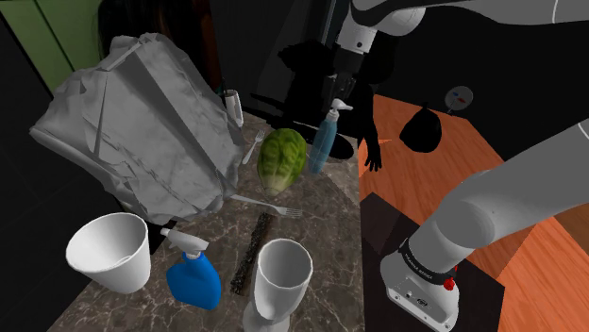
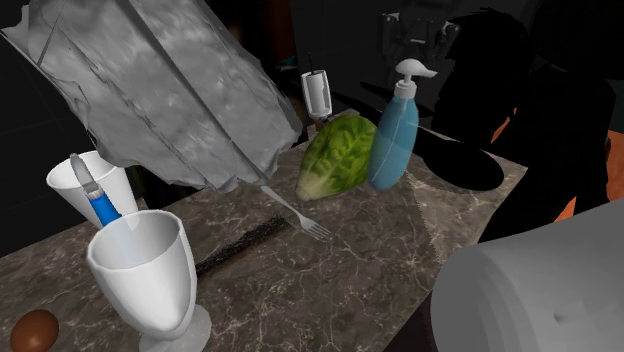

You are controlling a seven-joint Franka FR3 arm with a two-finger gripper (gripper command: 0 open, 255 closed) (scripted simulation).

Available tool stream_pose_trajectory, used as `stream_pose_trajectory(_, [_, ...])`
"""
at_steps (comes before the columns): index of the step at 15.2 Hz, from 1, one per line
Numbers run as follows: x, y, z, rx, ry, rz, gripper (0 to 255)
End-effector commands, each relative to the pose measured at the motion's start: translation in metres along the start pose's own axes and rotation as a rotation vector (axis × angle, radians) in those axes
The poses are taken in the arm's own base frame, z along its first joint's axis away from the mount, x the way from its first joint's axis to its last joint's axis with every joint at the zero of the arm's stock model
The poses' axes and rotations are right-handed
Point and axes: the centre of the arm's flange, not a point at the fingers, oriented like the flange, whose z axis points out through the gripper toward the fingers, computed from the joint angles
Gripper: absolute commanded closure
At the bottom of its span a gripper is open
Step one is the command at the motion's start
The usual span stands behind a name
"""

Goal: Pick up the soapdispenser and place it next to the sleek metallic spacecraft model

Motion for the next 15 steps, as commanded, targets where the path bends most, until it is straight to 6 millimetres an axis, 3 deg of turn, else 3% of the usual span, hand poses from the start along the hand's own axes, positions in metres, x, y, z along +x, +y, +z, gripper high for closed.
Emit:
stream_pose_trajectory(1, [0.001,0.001,0.011,0.000,0.001,0.000,255])
stream_pose_trajectory(8, [0.003,0.007,0.050,0.000,0.001,0.000,255])
stream_pose_trajectory(15, [0.003,0.007,0.050,0.000,0.001,0.000,255])
